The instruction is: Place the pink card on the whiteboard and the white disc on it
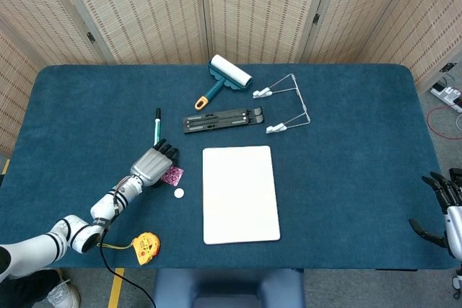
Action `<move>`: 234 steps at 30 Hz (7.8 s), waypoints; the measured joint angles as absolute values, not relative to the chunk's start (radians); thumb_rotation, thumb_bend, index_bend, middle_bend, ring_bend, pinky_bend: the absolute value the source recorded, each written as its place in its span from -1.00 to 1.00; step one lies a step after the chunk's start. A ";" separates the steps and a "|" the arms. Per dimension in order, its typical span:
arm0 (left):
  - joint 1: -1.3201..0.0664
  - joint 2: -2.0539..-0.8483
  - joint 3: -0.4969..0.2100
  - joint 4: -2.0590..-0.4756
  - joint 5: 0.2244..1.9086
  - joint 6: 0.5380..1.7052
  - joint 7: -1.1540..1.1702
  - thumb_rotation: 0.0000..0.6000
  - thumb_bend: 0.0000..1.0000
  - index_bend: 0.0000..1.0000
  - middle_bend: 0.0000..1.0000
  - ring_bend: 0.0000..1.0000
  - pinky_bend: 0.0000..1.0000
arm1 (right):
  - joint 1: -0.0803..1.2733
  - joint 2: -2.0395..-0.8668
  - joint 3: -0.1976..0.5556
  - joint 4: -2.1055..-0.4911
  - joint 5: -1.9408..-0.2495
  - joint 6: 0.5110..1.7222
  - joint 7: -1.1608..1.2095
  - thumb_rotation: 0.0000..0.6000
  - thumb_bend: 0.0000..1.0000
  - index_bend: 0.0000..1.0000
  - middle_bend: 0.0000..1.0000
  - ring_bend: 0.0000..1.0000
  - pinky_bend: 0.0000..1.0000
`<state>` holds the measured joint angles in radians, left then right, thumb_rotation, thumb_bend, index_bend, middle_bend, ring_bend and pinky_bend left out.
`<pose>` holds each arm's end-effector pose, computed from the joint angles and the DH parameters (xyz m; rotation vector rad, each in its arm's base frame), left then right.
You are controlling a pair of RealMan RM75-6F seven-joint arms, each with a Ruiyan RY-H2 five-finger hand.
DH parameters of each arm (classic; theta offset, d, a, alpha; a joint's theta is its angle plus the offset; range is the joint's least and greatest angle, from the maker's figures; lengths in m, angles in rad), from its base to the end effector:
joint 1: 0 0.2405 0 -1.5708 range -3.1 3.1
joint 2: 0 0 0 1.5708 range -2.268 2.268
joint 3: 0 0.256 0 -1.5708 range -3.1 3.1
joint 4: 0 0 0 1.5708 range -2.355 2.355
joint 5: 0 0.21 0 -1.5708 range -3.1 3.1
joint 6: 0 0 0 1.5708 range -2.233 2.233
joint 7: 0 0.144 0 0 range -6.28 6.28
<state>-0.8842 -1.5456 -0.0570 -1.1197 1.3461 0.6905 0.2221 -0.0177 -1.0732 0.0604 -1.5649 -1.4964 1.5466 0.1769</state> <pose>-0.1856 0.3924 -0.0234 -2.1761 -0.5925 -0.5741 -0.3357 -0.1503 0.1888 1.2497 -0.9647 0.9420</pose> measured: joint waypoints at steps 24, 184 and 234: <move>-0.957 -1.466 -0.120 -1.374 1.373 0.744 0.296 1.00 -0.33 -0.18 -0.68 -0.77 -1.00 | -0.025 -1.065 0.061 -1.572 -1.498 1.556 0.176 1.00 -0.54 -0.69 -0.71 -0.73 -1.00; -1.078 -1.666 -0.184 -1.402 1.064 0.719 0.616 1.00 -0.29 0.03 -0.71 -0.80 -1.00 | -0.023 -1.062 0.062 -1.556 -1.481 1.540 0.189 1.00 -0.54 -0.64 -0.71 -0.76 -1.00; -0.801 -1.398 -0.109 -1.615 0.950 1.162 0.363 1.00 -0.30 -0.63 -0.71 -0.81 -1.00 | -0.005 -1.052 0.067 -1.523 -1.513 1.532 0.235 1.00 -0.54 -0.62 -0.71 -0.78 -1.00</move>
